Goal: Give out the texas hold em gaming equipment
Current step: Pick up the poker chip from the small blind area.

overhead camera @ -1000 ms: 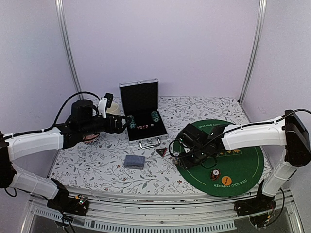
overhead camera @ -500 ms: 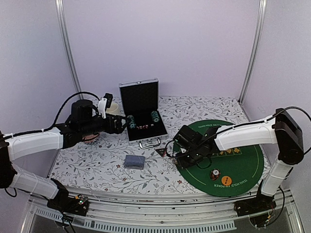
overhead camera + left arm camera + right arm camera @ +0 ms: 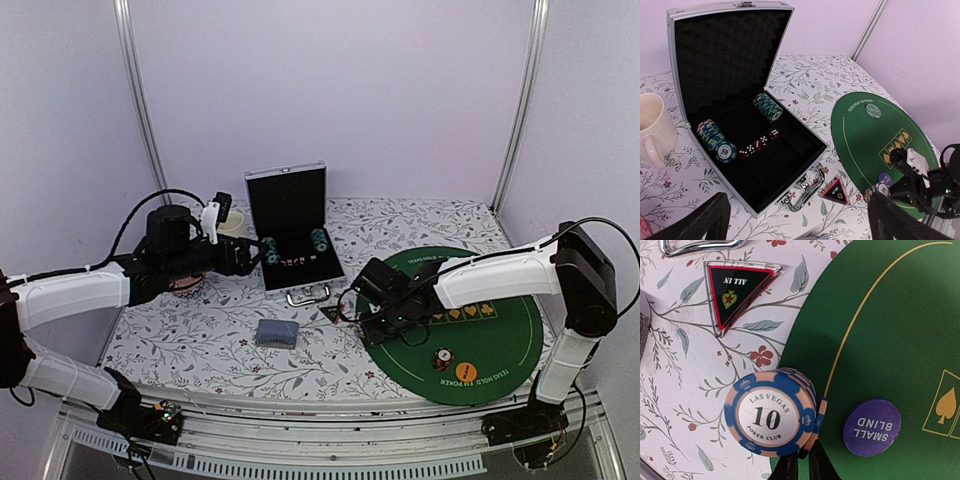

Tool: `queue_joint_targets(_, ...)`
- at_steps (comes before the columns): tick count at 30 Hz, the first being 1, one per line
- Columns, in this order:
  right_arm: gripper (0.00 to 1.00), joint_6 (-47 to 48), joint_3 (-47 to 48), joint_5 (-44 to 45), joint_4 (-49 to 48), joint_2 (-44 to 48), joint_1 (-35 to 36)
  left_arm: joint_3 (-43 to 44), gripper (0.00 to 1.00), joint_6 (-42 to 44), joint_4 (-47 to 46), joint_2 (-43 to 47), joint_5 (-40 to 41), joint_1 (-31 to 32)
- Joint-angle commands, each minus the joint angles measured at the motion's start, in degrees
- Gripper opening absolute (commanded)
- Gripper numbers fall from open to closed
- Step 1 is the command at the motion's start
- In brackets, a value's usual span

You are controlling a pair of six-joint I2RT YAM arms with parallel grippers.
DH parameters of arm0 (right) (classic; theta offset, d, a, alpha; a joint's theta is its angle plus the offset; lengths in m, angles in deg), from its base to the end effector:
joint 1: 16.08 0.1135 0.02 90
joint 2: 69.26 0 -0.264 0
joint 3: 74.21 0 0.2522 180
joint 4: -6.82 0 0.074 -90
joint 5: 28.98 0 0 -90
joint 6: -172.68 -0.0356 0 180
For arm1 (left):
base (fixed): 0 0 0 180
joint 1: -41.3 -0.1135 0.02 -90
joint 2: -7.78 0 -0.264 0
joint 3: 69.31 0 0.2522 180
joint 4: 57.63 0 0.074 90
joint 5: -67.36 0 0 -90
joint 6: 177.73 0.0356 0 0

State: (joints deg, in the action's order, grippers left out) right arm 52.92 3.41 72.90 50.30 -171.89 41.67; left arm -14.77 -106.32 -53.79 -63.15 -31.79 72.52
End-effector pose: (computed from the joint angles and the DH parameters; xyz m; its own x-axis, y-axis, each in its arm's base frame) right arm 0.1909 0.2889 0.1632 -0.8218 -0.3922 -0.4134 -0.4371 0.8993 0.0157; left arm 0.2349 -0.1490 0.2541 -0.4841 -0.0746 -0.8718 0.5117 0.7841 -0.3512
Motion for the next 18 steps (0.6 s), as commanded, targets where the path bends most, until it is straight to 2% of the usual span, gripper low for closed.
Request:
queue_joint_targets(1, 0.08, -0.4, 1.4, 2.1, 1.6, -1.0, 0.0, 0.6, 0.98, 0.5, 0.3, 0.2, -0.1, -0.7)
queue_joint_targets(5, 0.03, -0.5, 1.4, 3.2, 2.7, -0.7, 0.0, 0.6, 0.98, 0.5, 0.3, 0.2, -0.2, -0.8)
queue_joint_targets(18, 0.02, -1.2, 3.3, 10.2, 10.3, 3.8, -1.4, 0.9, 0.98, 0.7, 0.4, -0.1, -0.4, -0.9)
